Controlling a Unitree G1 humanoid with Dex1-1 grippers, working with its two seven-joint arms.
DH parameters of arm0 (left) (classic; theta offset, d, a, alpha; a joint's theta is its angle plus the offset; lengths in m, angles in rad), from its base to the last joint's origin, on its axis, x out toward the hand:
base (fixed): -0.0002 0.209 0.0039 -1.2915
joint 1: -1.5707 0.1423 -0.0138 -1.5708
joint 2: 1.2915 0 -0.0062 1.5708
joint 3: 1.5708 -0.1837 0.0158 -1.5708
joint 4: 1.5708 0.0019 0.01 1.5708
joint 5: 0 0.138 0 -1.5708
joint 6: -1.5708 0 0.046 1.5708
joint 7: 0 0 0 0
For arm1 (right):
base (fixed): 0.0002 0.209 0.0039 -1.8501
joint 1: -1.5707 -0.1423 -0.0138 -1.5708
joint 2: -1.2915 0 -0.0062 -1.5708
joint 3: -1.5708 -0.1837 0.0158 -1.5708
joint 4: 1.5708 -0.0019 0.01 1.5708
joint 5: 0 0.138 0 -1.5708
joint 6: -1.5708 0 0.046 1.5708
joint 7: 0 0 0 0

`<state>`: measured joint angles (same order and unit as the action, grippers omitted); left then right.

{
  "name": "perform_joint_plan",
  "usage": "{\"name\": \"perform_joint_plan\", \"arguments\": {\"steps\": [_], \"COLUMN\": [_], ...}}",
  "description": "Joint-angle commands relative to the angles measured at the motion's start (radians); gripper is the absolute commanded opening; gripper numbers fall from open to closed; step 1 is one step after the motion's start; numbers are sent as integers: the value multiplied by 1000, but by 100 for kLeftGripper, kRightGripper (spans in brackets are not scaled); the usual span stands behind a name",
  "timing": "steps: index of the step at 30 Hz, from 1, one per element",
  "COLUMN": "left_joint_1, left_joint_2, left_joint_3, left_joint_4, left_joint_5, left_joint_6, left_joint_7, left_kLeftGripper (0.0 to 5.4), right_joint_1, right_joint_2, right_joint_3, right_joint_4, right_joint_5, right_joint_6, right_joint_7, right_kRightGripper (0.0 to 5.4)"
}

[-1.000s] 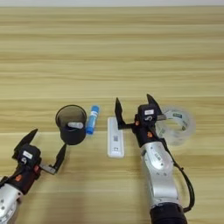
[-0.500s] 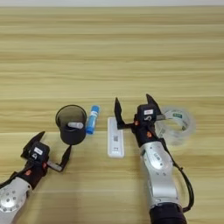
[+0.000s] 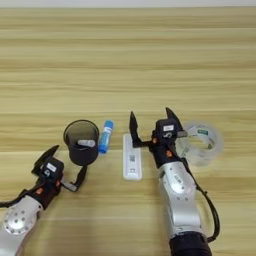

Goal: Move the objects on the table

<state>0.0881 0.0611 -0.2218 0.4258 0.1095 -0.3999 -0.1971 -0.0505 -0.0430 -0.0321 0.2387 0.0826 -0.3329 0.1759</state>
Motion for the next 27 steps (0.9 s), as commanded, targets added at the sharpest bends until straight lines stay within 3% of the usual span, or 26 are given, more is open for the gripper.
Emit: {"name": "perform_joint_plan", "arguments": {"steps": [1, 27], "left_joint_1": [-25, -155], "left_joint_2": [-3, -36], "left_joint_3": [-5, 10], "left_joint_4": [27, 232], "left_joint_5": [10, 2], "left_joint_6": [-4, -61], "left_joint_7": [1, 8], "left_kLeftGripper": [540, 540], "right_joint_1": [-3, -7], "right_joint_2": [3, 3], "right_joint_3": [2, 9], "right_joint_4": [-6, 1], "right_joint_5": [-3, -4], "right_joint_6": [18, 16], "right_joint_7": [-10, -18], "right_kRightGripper": [538, 538]}}
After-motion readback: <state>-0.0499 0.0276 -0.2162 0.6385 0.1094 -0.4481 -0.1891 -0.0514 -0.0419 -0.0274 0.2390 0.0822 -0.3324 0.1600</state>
